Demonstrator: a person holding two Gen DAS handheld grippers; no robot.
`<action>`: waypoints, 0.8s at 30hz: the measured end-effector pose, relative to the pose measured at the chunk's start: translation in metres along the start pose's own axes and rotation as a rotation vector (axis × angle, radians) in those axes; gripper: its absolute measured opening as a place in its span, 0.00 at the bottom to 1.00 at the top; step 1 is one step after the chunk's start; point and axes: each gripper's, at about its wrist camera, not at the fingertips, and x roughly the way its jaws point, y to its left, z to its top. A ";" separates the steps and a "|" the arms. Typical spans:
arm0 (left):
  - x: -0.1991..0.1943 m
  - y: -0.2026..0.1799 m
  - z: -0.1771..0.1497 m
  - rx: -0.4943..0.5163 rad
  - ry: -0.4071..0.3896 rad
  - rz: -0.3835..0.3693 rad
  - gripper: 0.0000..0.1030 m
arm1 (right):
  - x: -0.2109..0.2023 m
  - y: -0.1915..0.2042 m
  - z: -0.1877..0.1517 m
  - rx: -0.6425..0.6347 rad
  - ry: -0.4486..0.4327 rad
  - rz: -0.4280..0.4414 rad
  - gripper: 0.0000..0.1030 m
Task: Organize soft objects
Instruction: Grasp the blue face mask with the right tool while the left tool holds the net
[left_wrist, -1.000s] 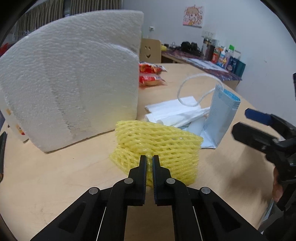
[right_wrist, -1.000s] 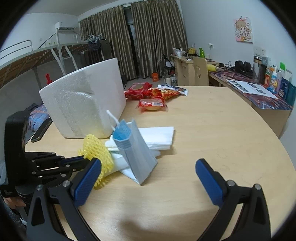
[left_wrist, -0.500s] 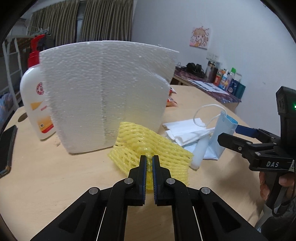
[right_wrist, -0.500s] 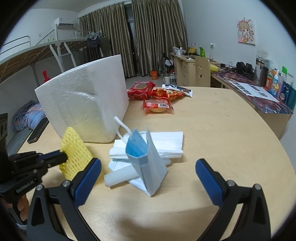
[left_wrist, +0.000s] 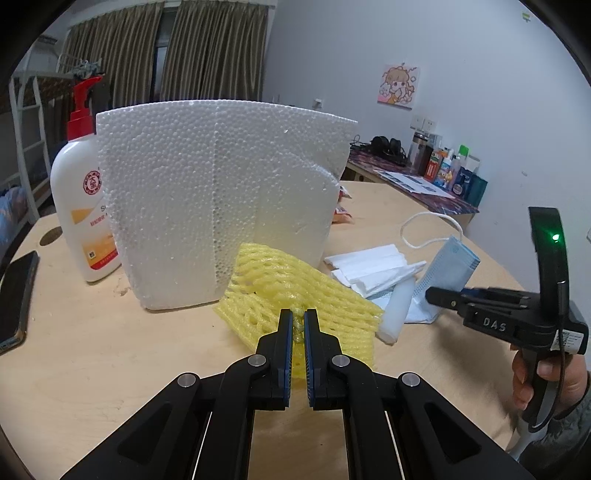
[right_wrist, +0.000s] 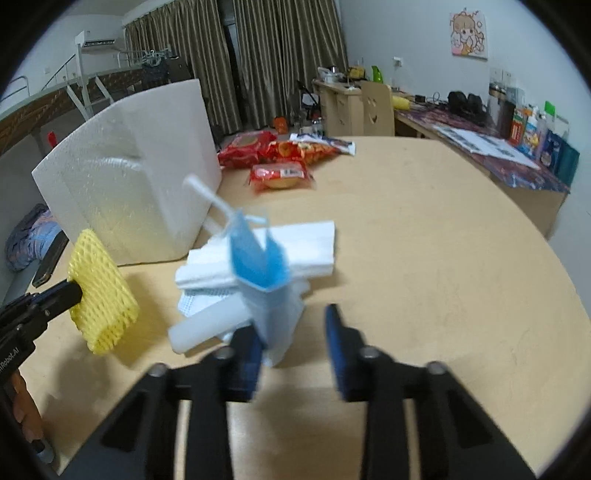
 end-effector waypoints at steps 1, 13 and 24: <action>0.000 0.000 0.000 0.002 -0.001 0.000 0.06 | 0.002 0.000 -0.001 0.006 0.012 0.017 0.21; -0.006 -0.002 -0.003 0.014 -0.022 -0.009 0.06 | 0.010 0.004 0.001 0.039 0.024 0.053 0.06; -0.027 -0.001 0.003 0.013 -0.057 -0.024 0.06 | -0.027 -0.002 0.009 0.032 -0.046 0.036 0.06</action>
